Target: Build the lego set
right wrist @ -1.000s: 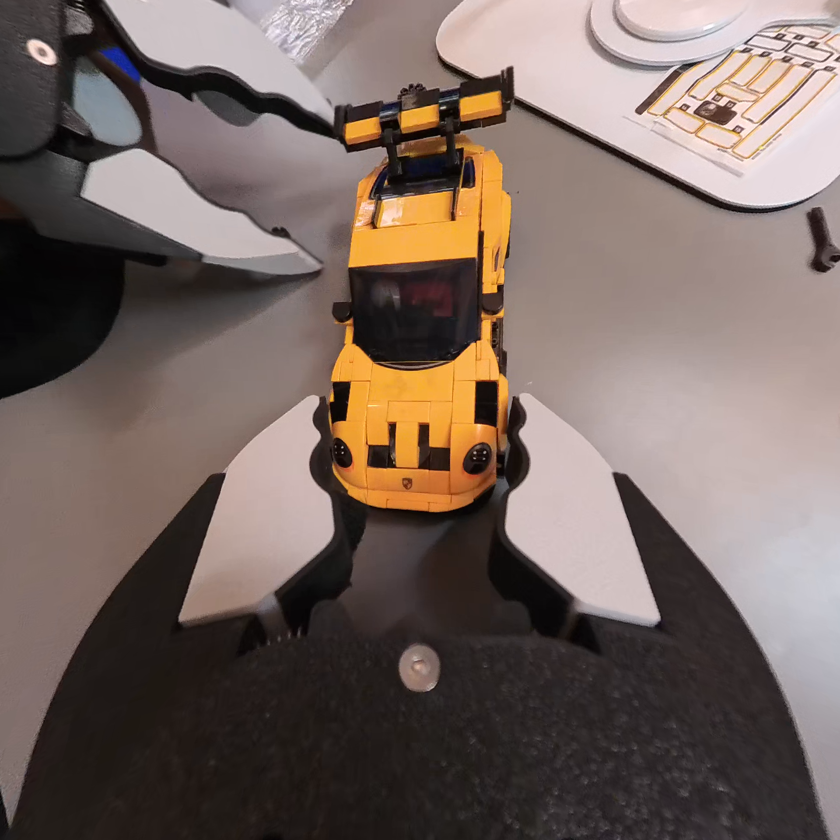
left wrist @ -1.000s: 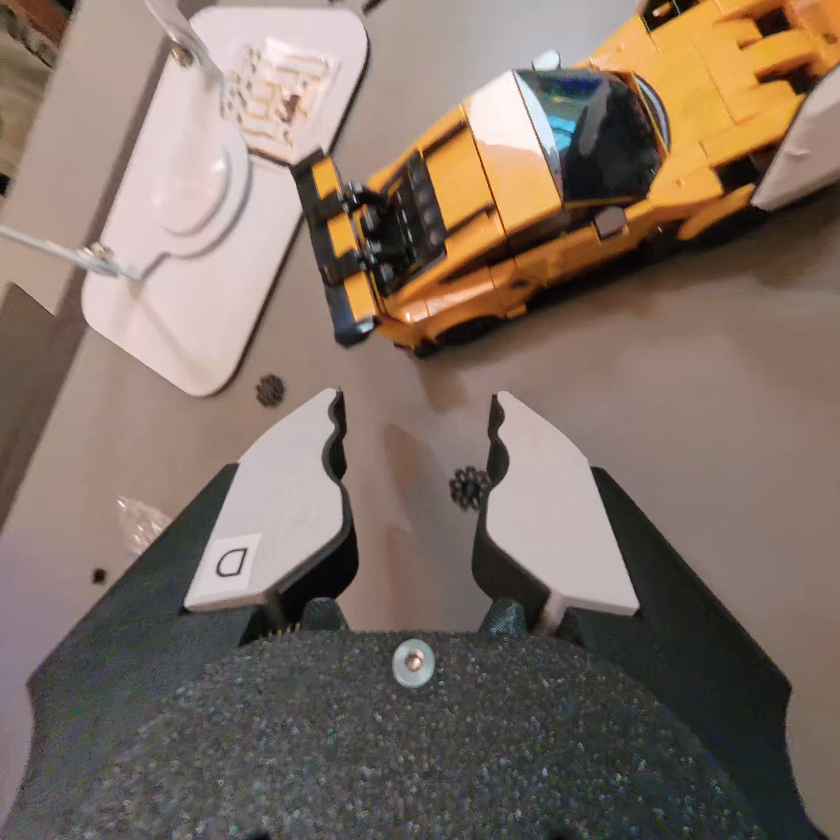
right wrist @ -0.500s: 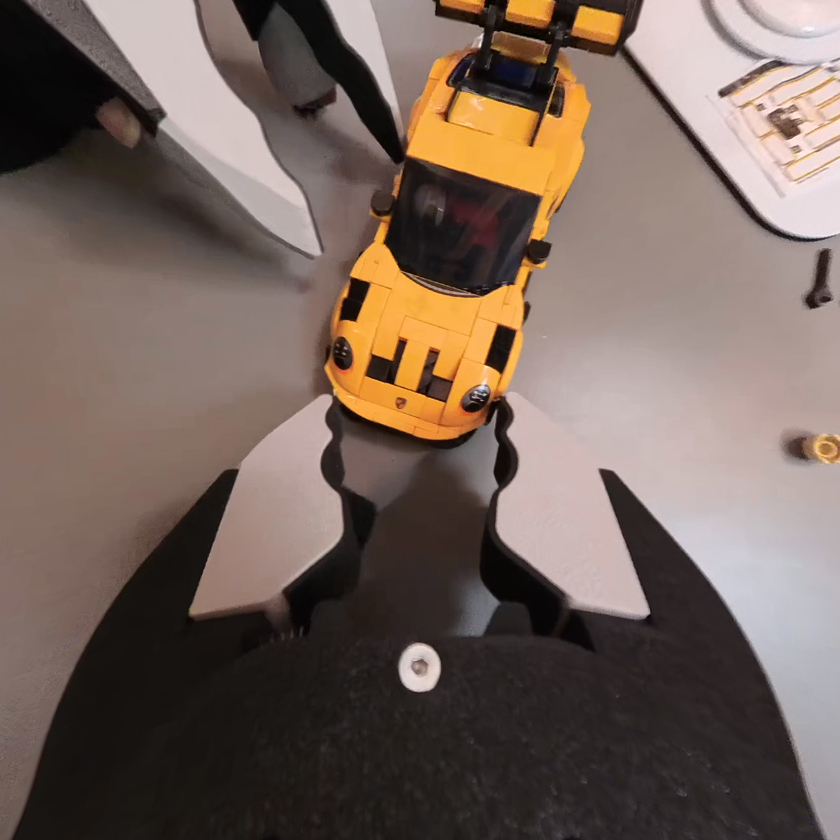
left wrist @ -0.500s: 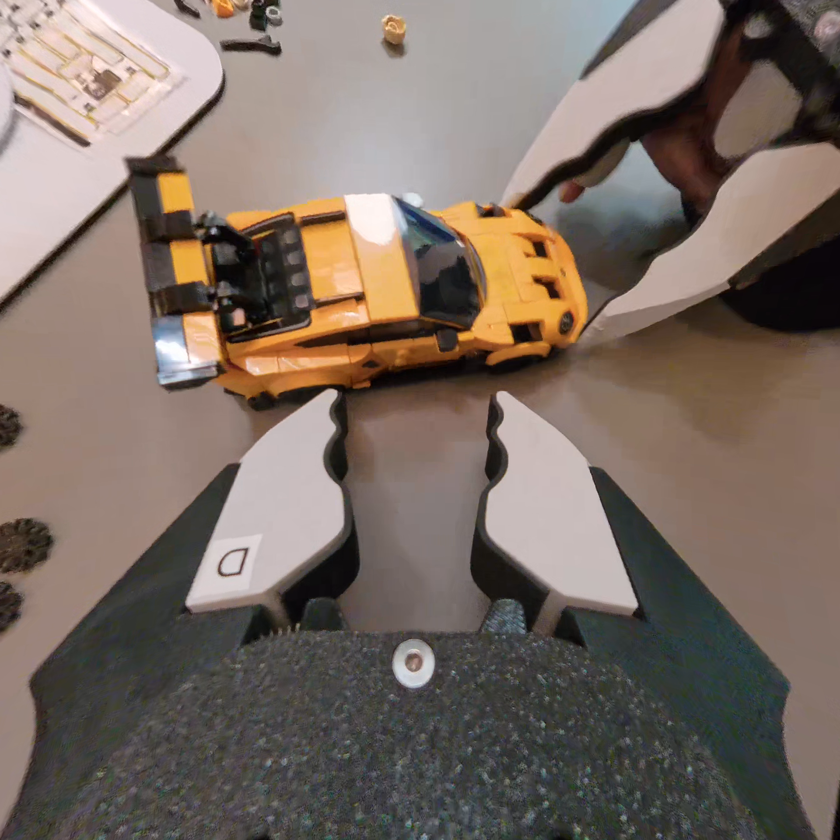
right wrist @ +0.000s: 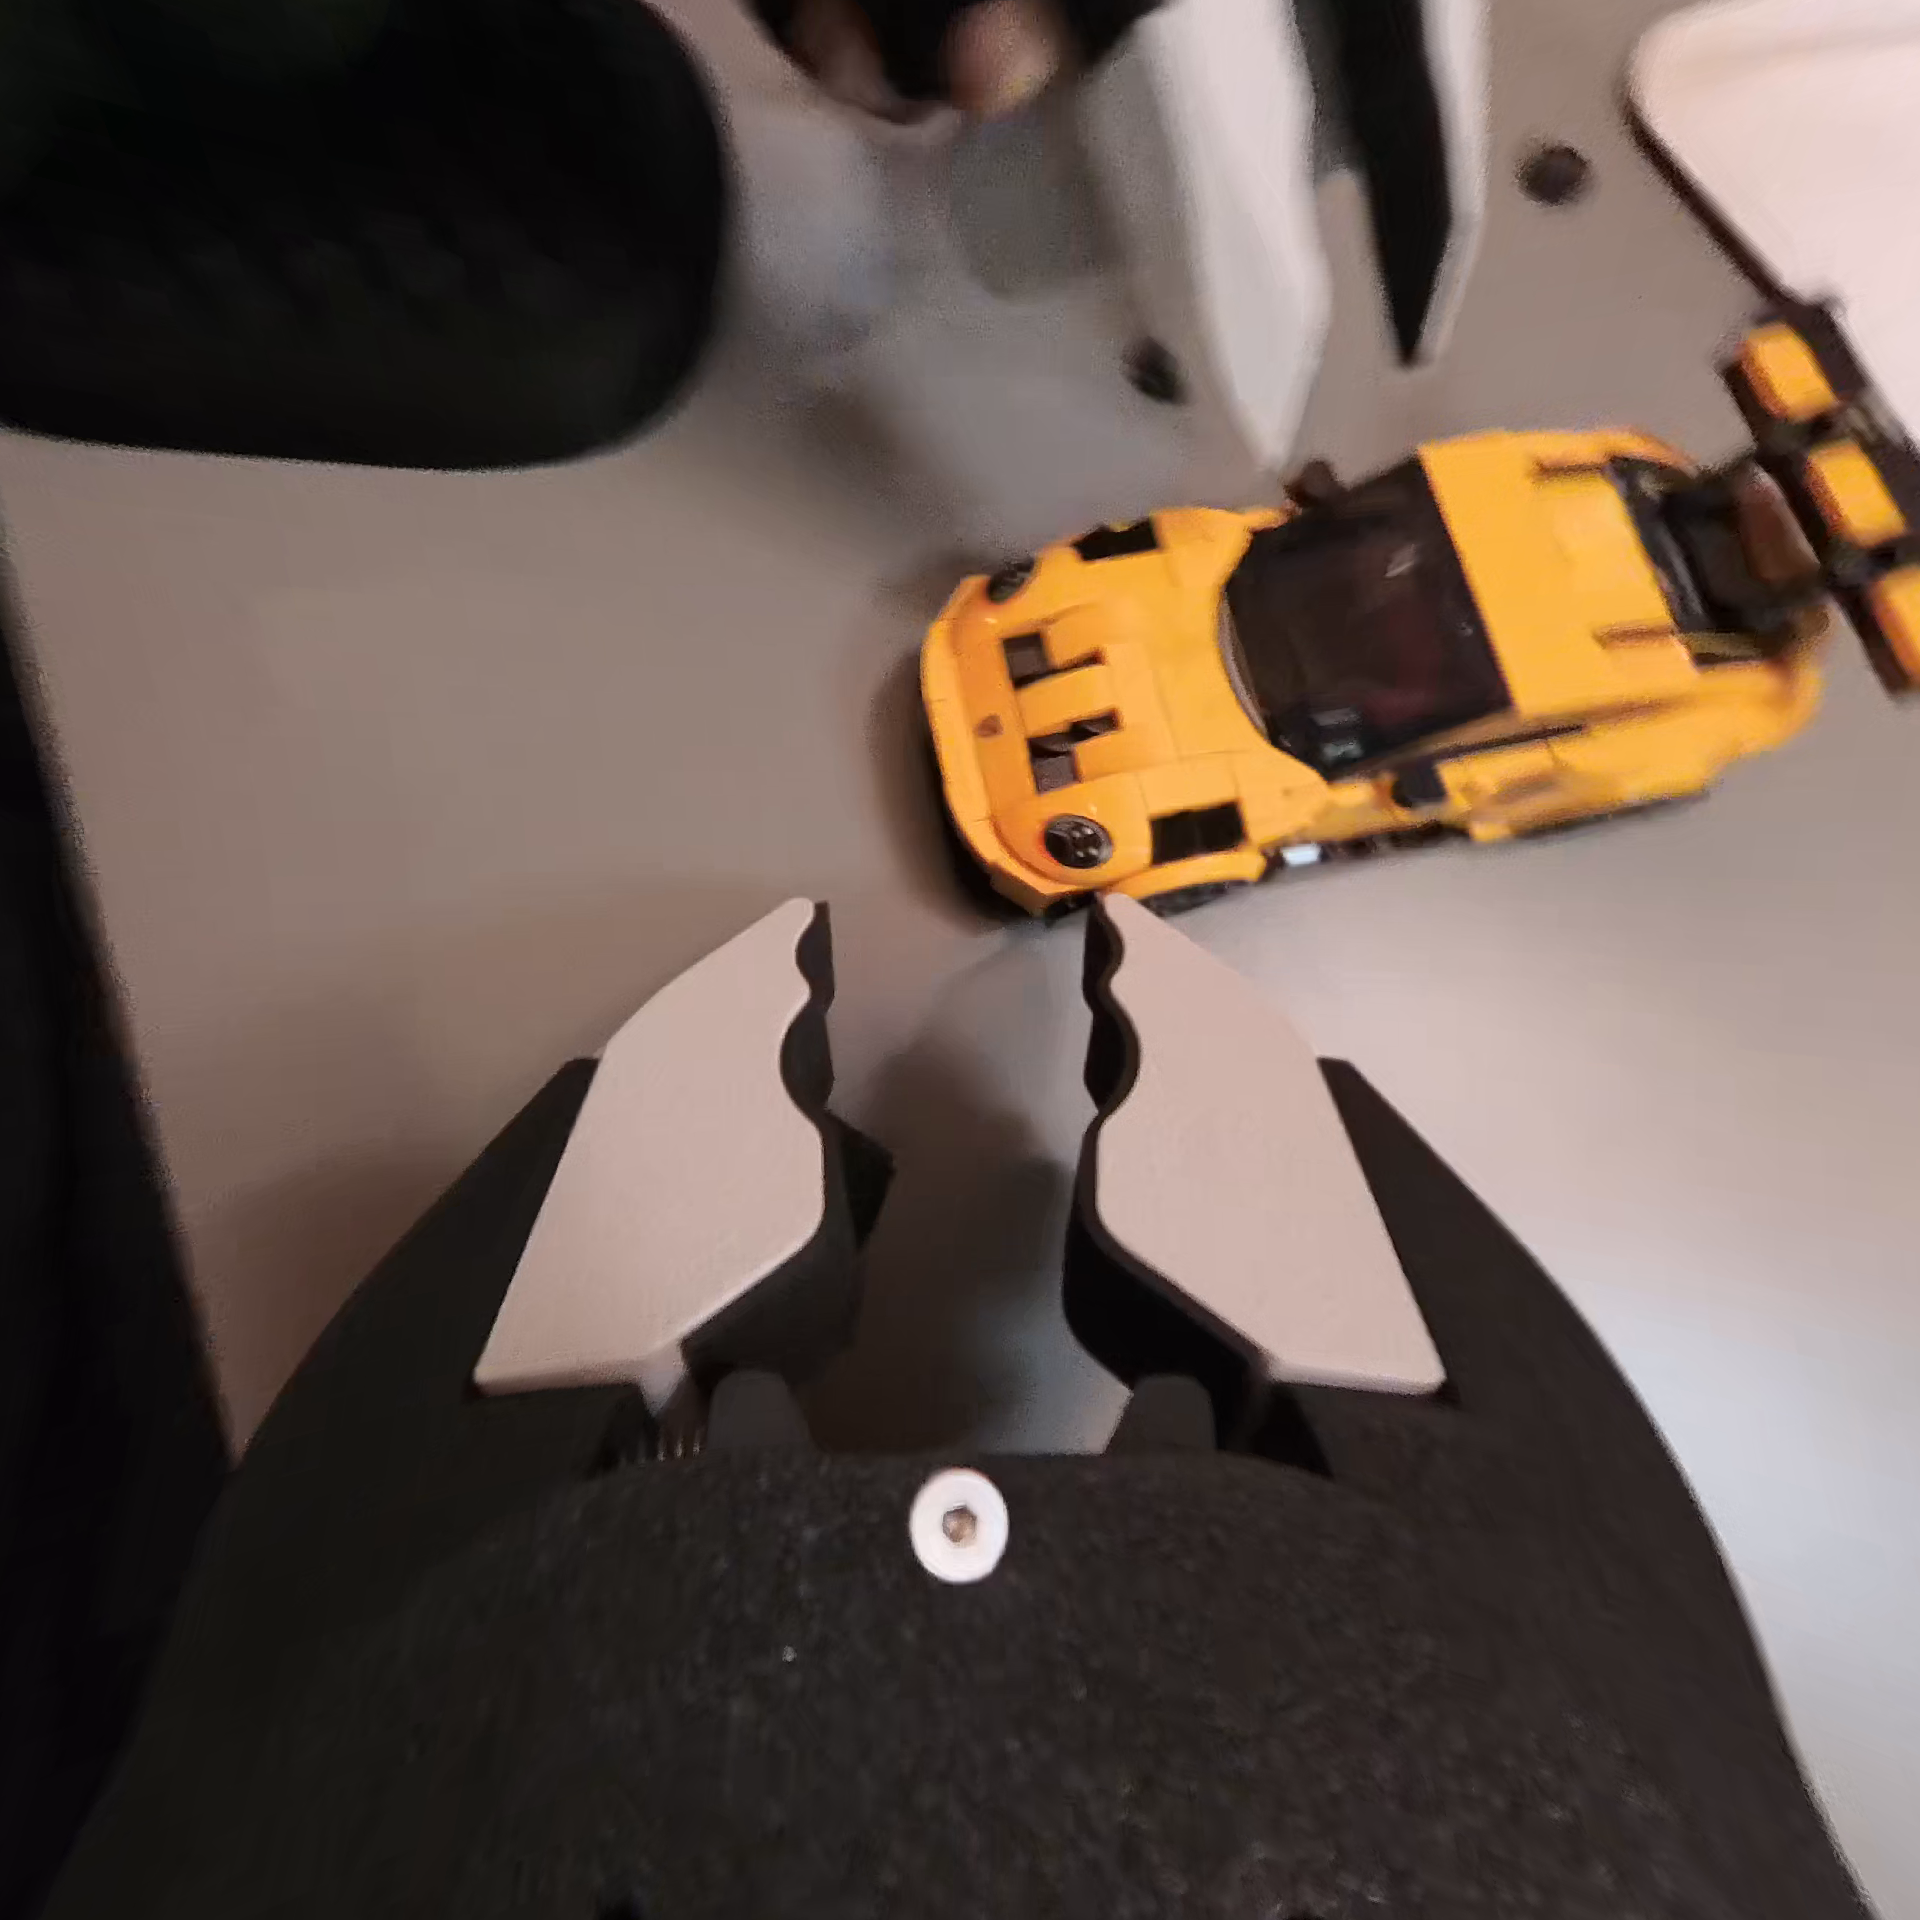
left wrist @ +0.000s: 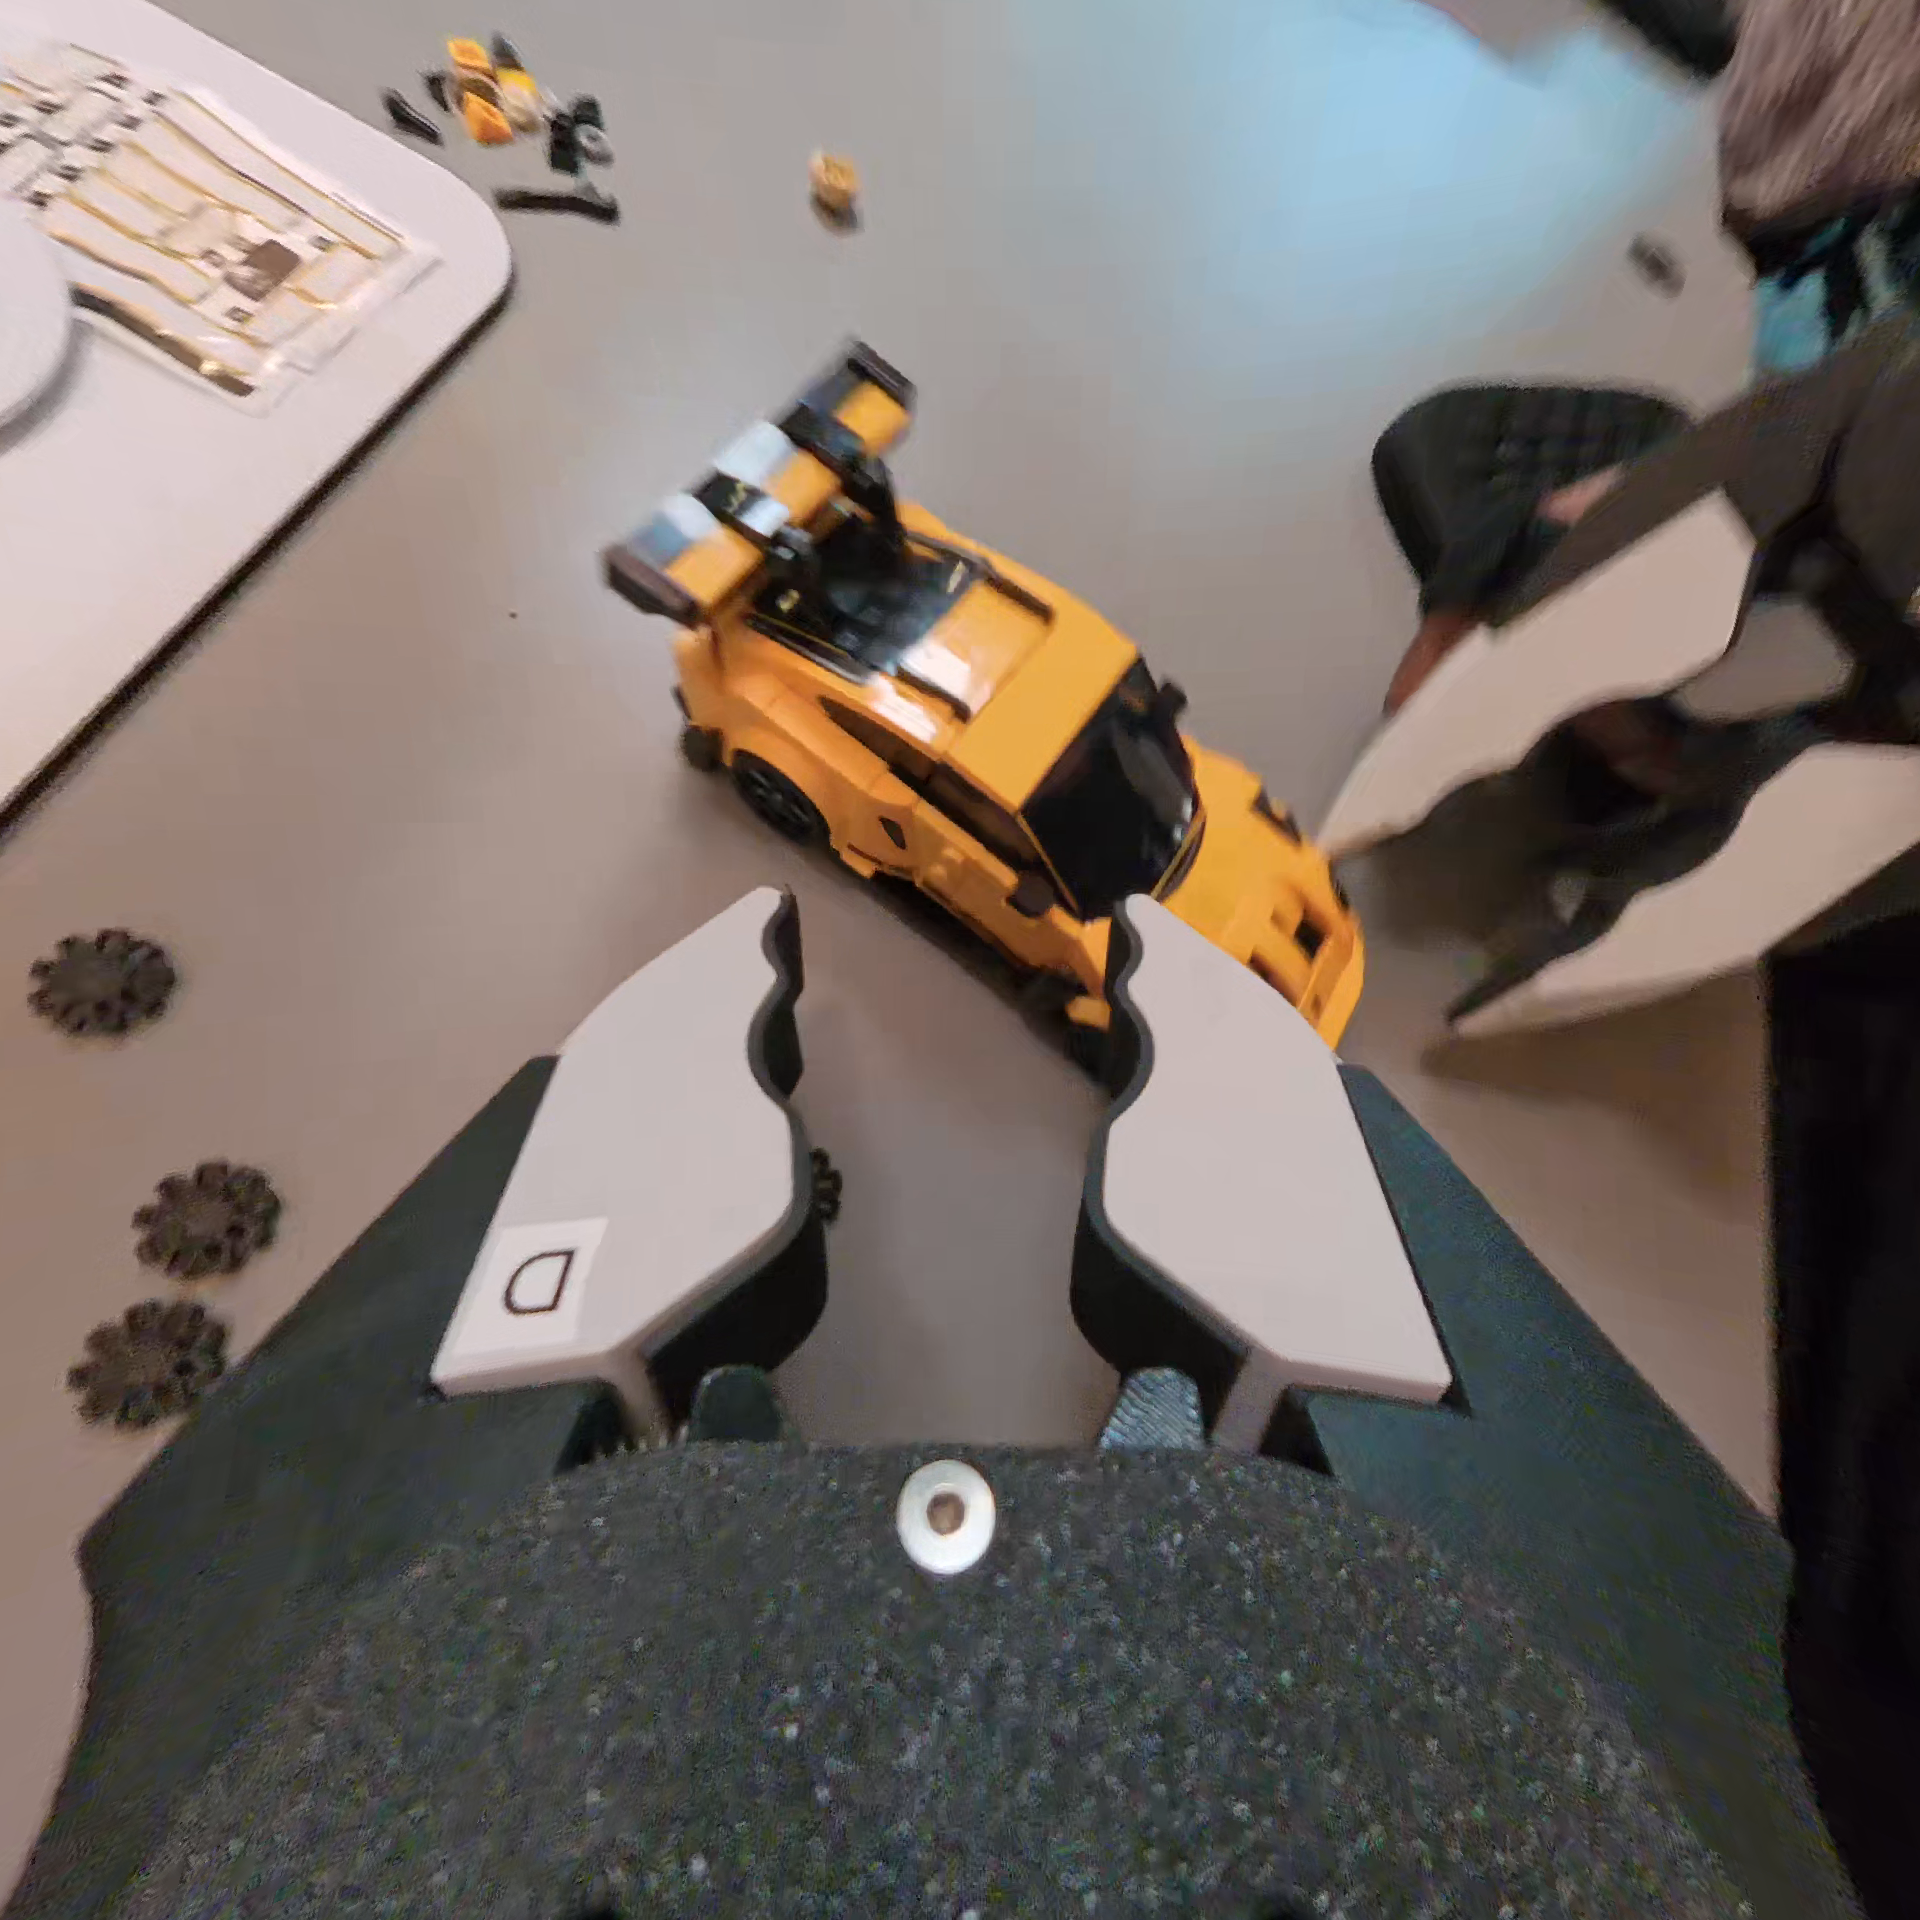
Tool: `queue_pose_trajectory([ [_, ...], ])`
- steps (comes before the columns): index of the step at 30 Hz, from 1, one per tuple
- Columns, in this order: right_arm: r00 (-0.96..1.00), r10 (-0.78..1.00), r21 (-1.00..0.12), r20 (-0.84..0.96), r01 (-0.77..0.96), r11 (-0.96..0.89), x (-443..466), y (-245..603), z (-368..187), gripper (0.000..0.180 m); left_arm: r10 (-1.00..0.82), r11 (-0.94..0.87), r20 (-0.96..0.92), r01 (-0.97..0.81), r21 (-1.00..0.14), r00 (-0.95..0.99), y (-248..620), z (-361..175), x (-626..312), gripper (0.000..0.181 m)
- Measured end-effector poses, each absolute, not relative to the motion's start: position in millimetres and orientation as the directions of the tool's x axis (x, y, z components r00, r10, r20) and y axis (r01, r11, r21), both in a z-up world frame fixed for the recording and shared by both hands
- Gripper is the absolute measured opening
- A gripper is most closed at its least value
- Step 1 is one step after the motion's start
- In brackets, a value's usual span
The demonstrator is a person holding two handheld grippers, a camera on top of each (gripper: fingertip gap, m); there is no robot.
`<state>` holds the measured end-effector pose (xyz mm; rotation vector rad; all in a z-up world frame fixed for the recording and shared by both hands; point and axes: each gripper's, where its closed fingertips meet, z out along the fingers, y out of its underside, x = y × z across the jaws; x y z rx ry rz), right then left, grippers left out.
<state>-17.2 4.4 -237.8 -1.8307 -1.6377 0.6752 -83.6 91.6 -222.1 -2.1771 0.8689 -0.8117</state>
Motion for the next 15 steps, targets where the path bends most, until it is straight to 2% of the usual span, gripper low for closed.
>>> queue_pose_trajectory([
  [2, -0.002, 1.0, -0.735, 0.008, 0.678, 0.007, -20.5, -7.7, -231.4, 0.048, -0.712, -0.583, 0.312, -0.282, -0.762, 0.629, 89.7, -207.8, -88.7, 0.055],
  [4, -0.08, 0.992, -0.739, 0.101, 0.661, 0.129, -14.7, 6.5, -221.7, 0.051, -0.697, -0.569, 0.275, -0.278, -0.774, 0.662, 80.2, -198.6, -87.0, 0.06],
  [6, -0.111, 0.983, -0.738, 0.15, 0.649, 0.186, -5.1, 37.3, -211.3, 0.063, -0.675, -0.562, 0.203, -0.316, -0.764, 0.709, 66.4, -198.6, -83.3, 0.068],
  [10, -0.171, 0.981, -0.737, 0.087, 0.652, 0.179, 8.9, 101.1, -210.3, 0.088, -0.616, -0.562, 0.096, -0.351, -0.749, 0.782, 32.9, -207.7, -61.5, 0.085],
  [12, -0.227, 0.973, -0.735, 0.038, 0.653, 0.181, 4.0, 117.4, -217.2, 0.092, -0.575, -0.566, 0.009, -0.391, -0.726, 0.818, 21.4, -218.5, -56.1, 0.095],
  [15, -0.312, 0.949, -0.751, -0.038, 0.636, 0.179, -16.3, 124.3, -227.0, 0.094, -0.534, -0.566, -0.065, -0.413, -0.713, 0.843, 13.6, -230.9, -49.2, 0.098],
])
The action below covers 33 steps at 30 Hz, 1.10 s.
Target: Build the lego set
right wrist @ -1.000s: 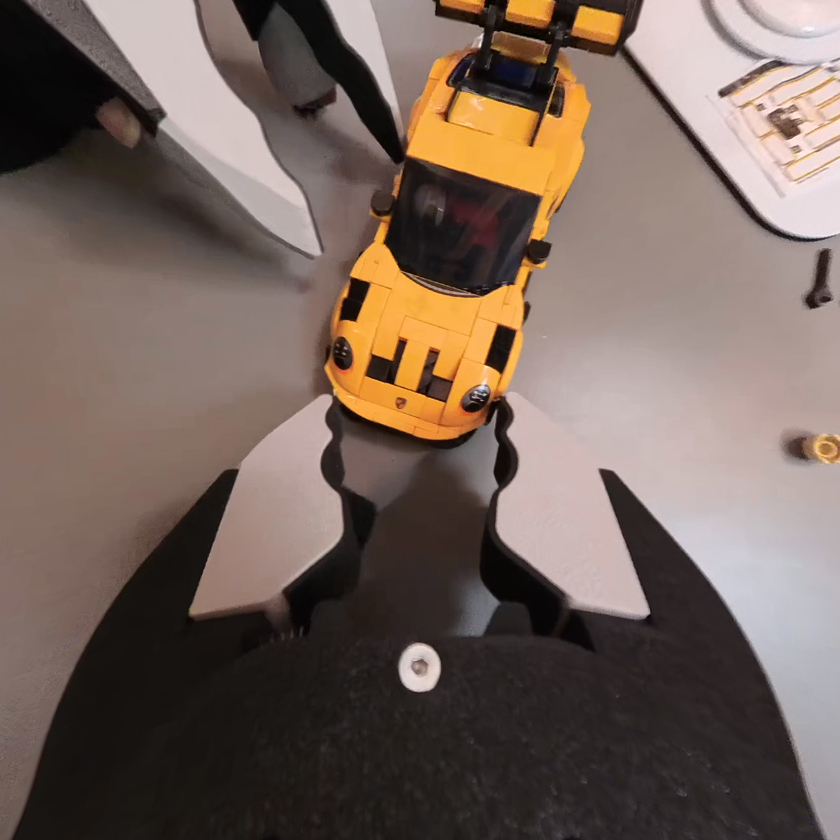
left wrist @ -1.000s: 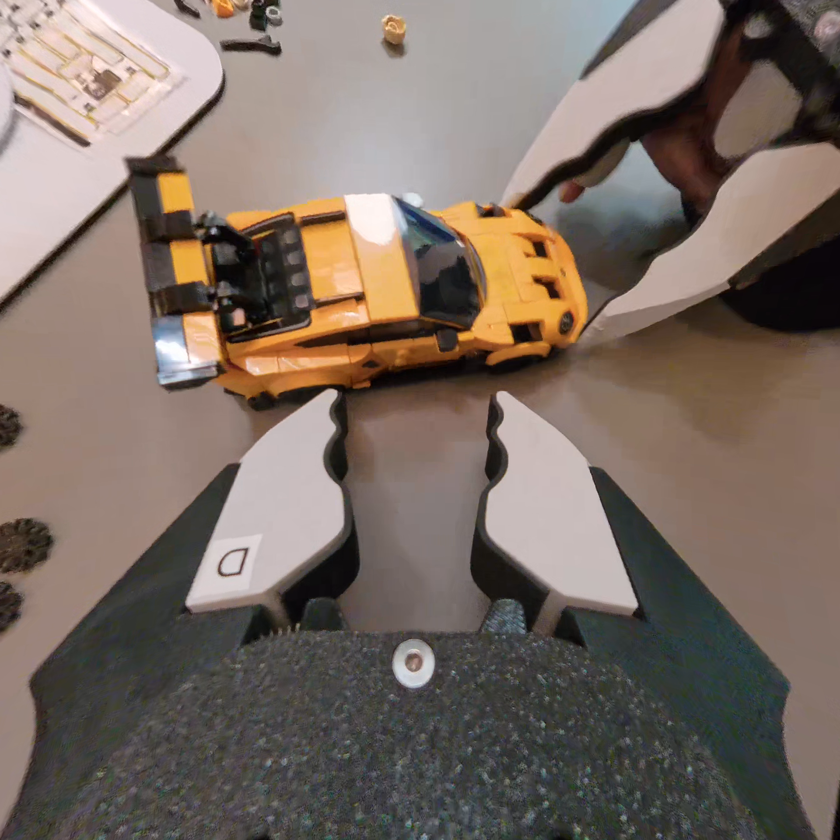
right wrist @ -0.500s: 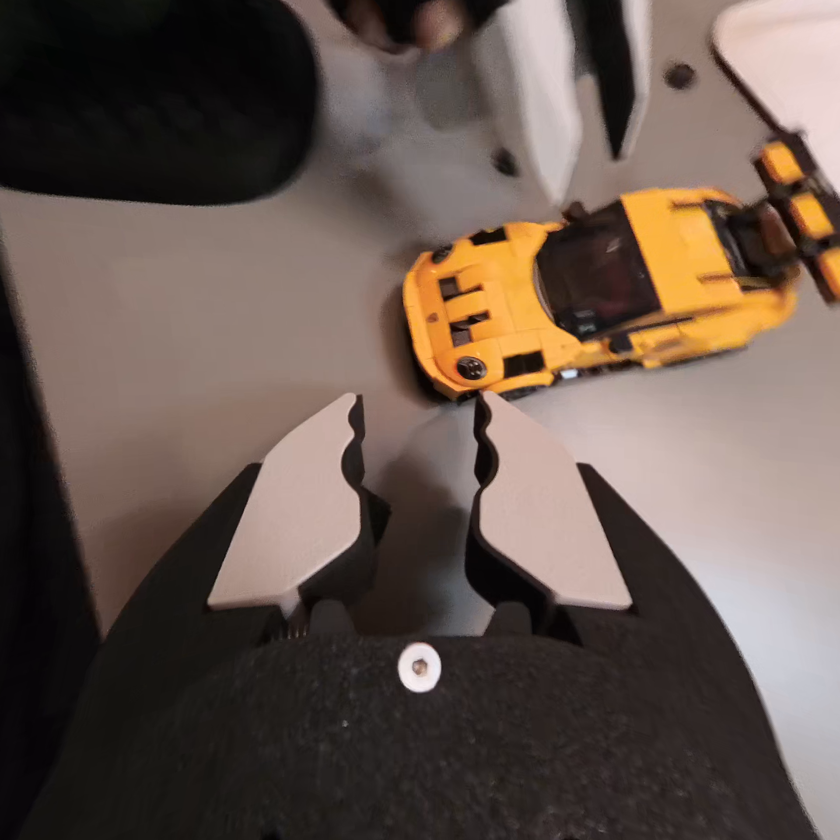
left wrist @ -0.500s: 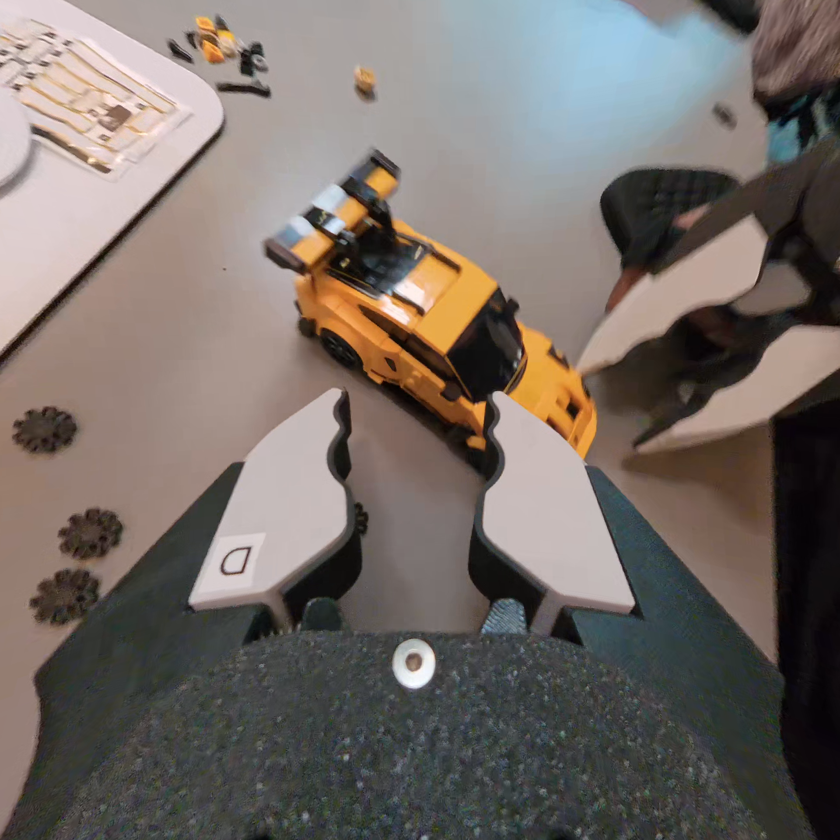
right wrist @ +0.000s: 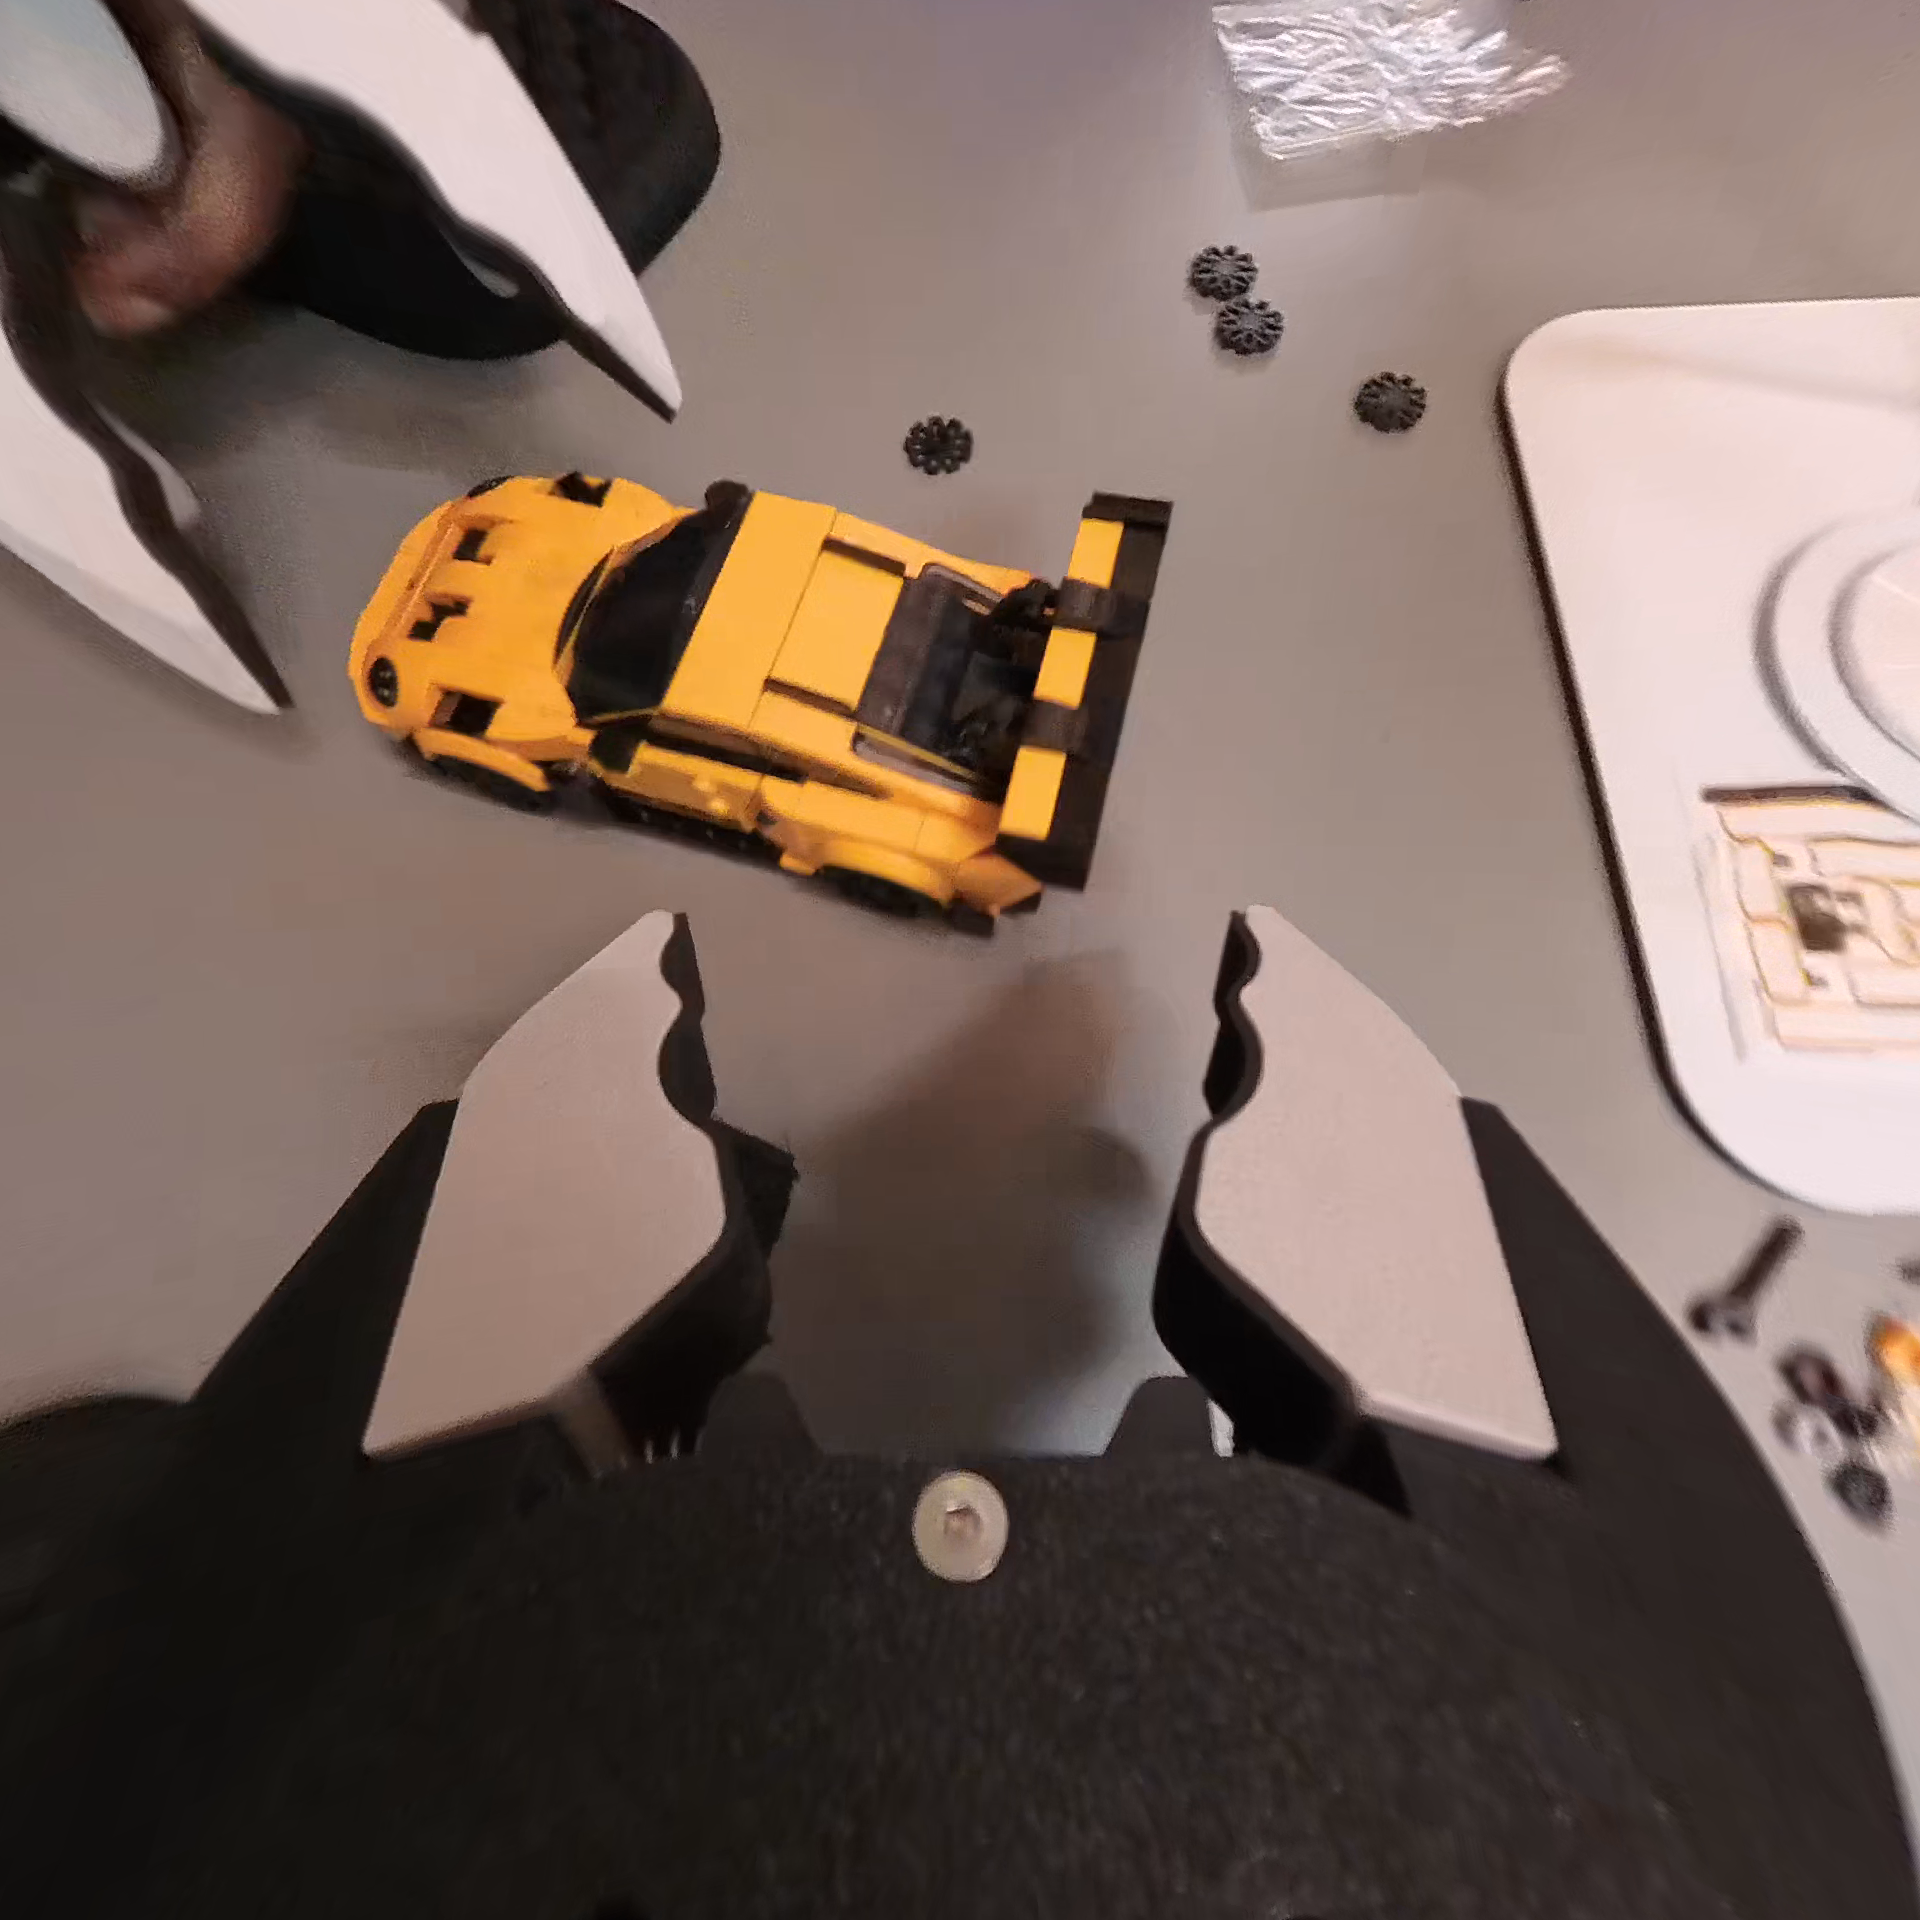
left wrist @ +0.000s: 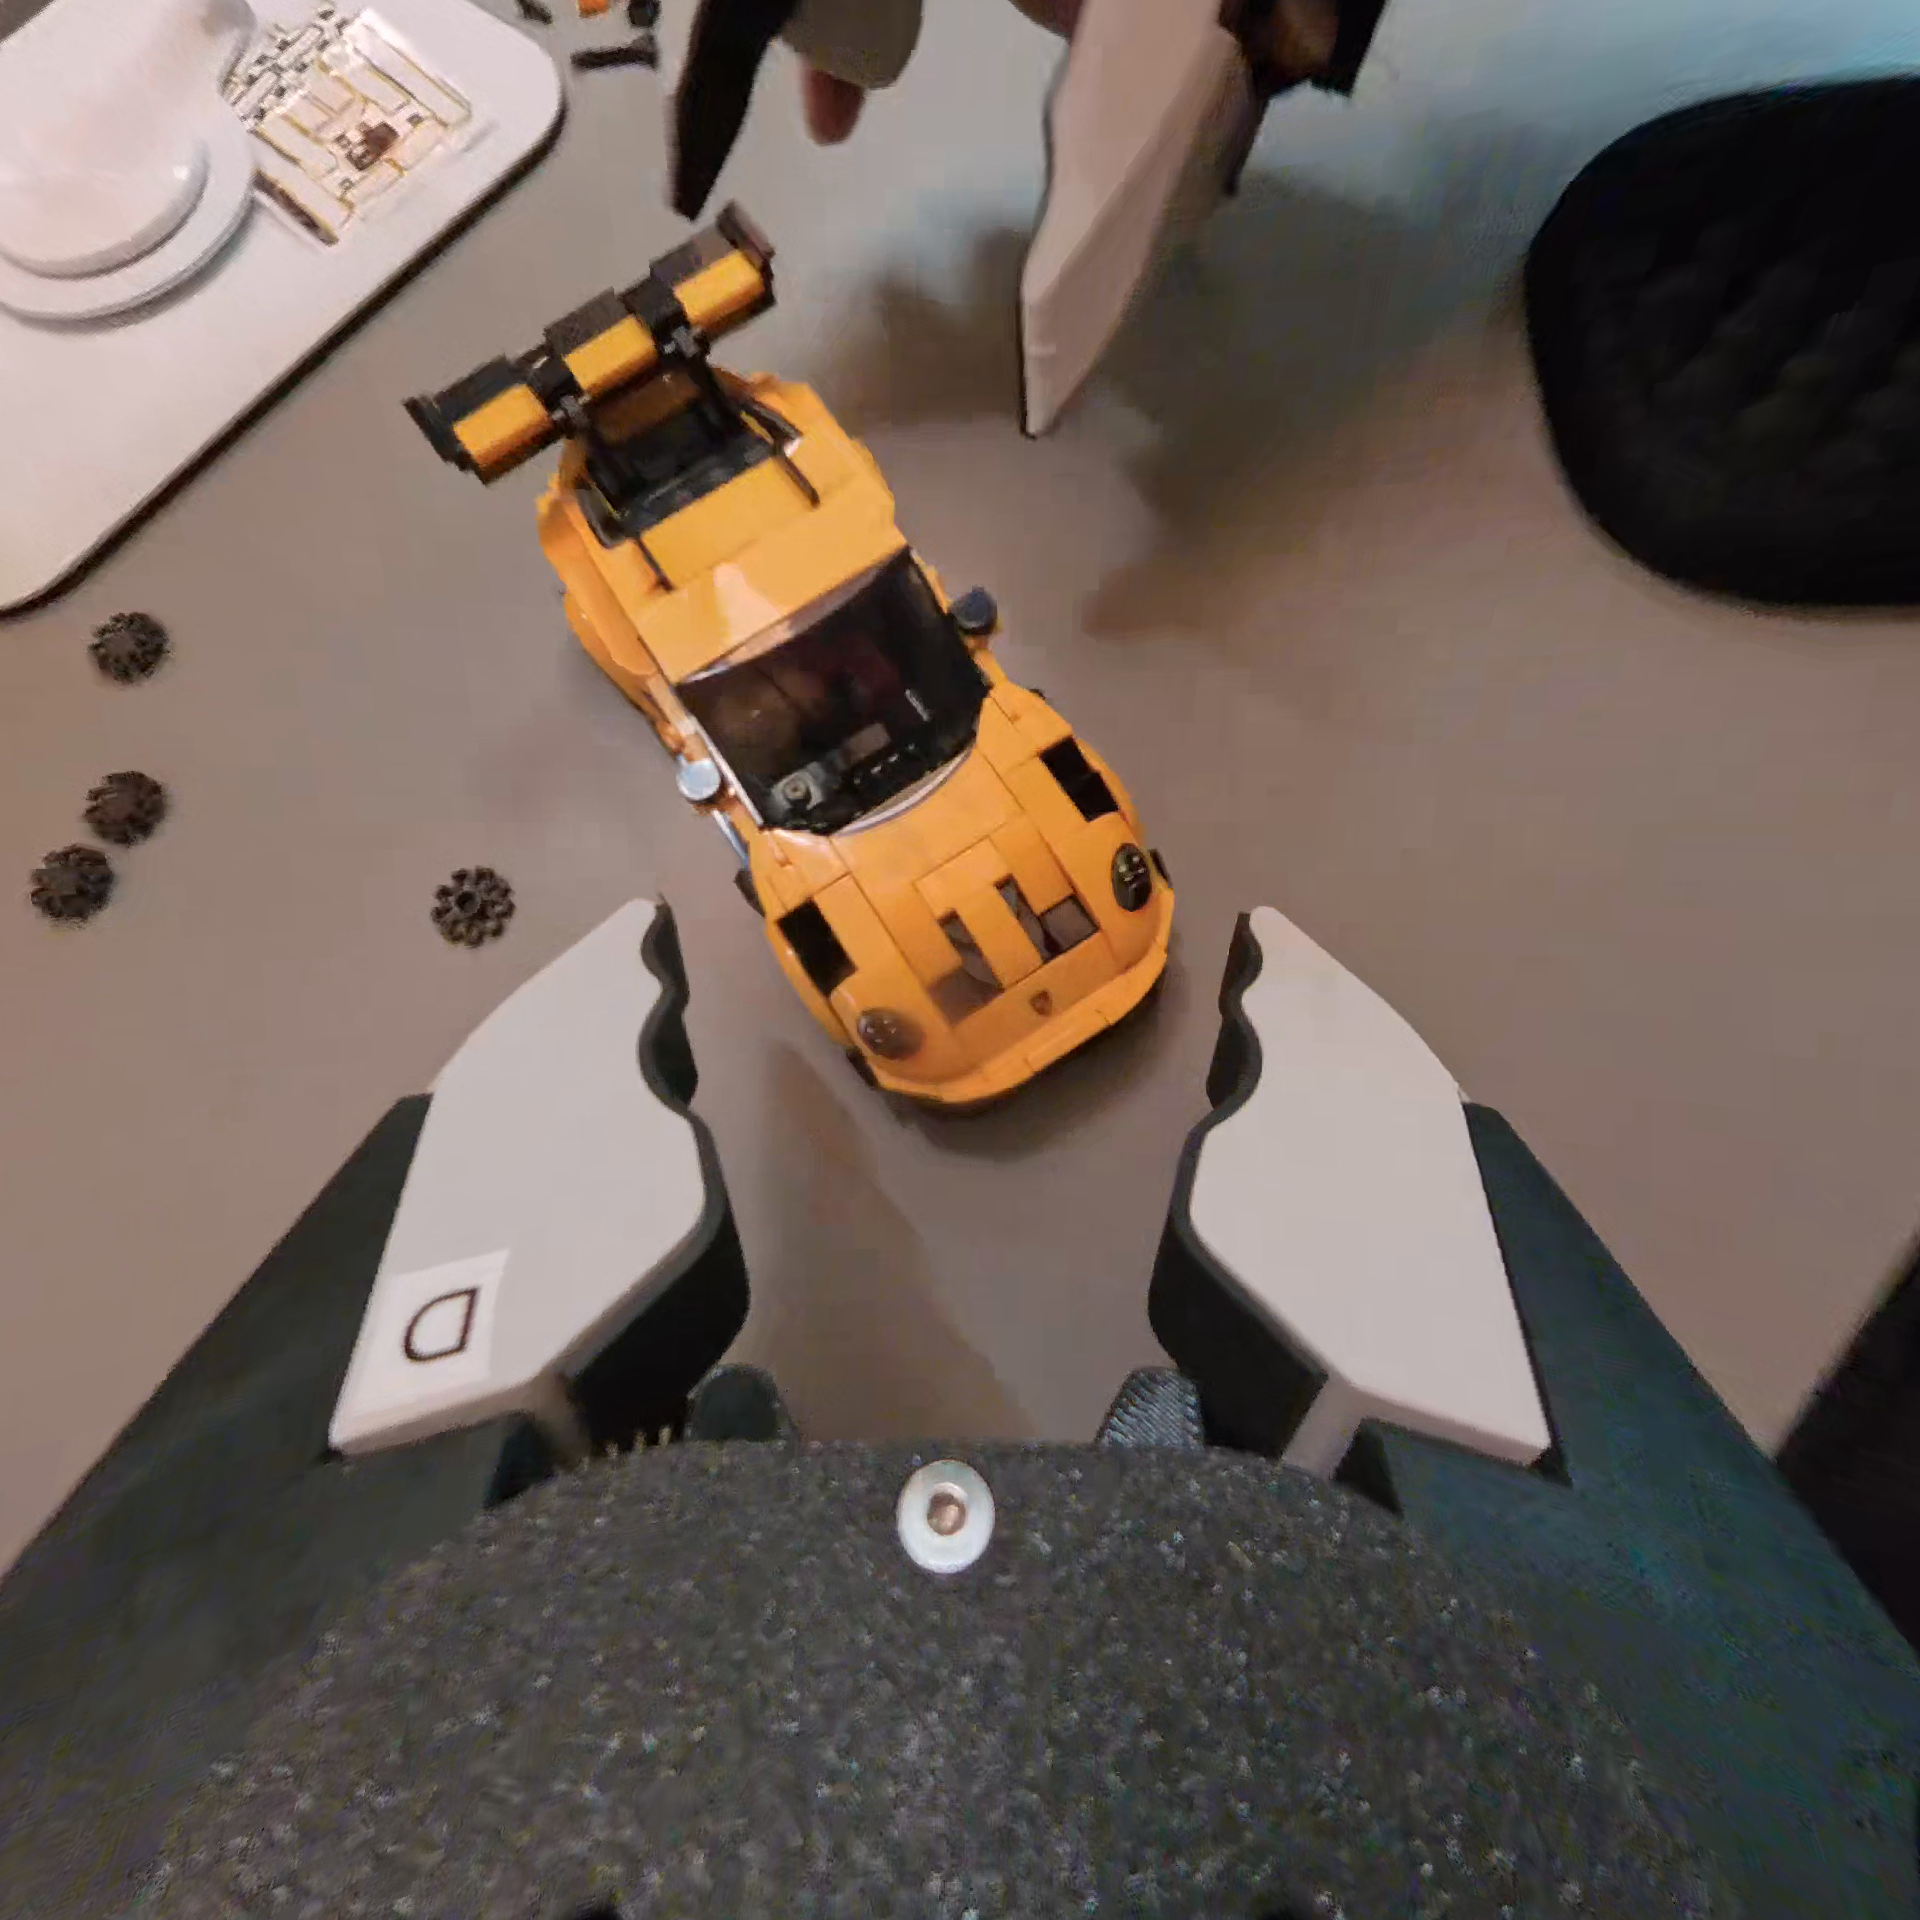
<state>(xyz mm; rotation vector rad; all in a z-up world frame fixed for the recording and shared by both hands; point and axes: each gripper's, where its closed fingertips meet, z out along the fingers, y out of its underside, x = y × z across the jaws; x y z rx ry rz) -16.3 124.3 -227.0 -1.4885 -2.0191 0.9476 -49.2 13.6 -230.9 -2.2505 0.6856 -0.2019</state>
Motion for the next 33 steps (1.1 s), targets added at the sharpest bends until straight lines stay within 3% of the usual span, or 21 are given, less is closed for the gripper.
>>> queue_pose_trajectory([
  [3, -0.383, 0.917, -0.75, -0.11, 0.637, 0.176, -32.6, 121.2, -239.1, 0.092, -0.521, -0.604, -0.107, -0.454, -0.655, 0.847, 15.8, -252.6, -50.9, 0.092],
  [6, -0.437, 0.886, -0.757, -0.157, 0.629, 0.176, -36.1, 109.1, -243.4, 0.072, -0.545, -0.62, -0.062, -0.452, -0.642, 0.836, 15.5, -256.8, -47.9, 0.084],
  [13, -0.271, 0.952, -0.793, -0.139, 0.607, 0.057, -18.7, 119.8, -224.1, 0.06, -0.732, -0.503, -0.042, -0.582, -0.639, 0.68, 25.4, -238.8, -57.4, 0.084],
  [20, 0.065, 0.998, -0.794, -0.017, 0.606, -0.053, 23.4, 150.6, -207.6, 0.063, -0.952, -0.178, -0.073, -0.729, -0.661, 0.298, 84.0, -223.2, -54.7, 0.084],
  [25, 0.219, 0.975, -0.792, -0.036, 0.589, -0.162, 35.8, 158.5, -222.3, 0.064, -0.99, -0.093, -0.021, -0.751, -0.654, 0.141, 111.1, -242.7, -53.9, 0.083],
  [33, 0.233, 0.973, -0.741, 0.006, 0.654, -0.152, 39.9, 149.8, -243.0, 0.065, -0.985, -0.11, -0.031, -0.762, -0.638, 0.168, 111.7, -249.2, -63.0, 0.087],
])
